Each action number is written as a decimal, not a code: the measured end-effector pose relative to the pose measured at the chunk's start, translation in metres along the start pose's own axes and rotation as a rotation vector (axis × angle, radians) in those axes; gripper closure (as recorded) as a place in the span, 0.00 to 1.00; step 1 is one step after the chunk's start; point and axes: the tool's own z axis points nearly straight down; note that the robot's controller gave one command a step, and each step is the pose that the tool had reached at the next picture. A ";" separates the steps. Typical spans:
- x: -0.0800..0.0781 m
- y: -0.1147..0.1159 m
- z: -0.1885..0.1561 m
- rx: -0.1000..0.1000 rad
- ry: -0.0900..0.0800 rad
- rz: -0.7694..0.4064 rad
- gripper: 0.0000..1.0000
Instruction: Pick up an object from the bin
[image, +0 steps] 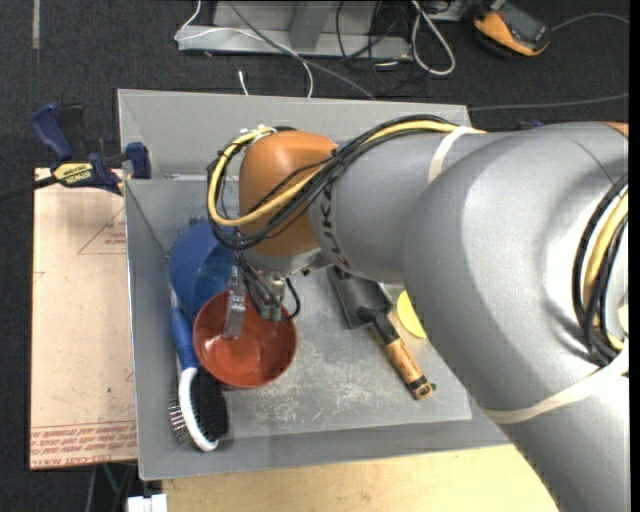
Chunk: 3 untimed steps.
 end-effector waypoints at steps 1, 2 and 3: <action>0.000 0.000 0.000 0.000 0.000 0.000 1.00; 0.001 -0.001 -0.028 0.001 0.002 0.001 1.00; 0.002 -0.001 -0.063 0.003 0.006 0.000 1.00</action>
Offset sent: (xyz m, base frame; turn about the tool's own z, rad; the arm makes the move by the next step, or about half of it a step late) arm 0.0001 0.0000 0.0563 0.0002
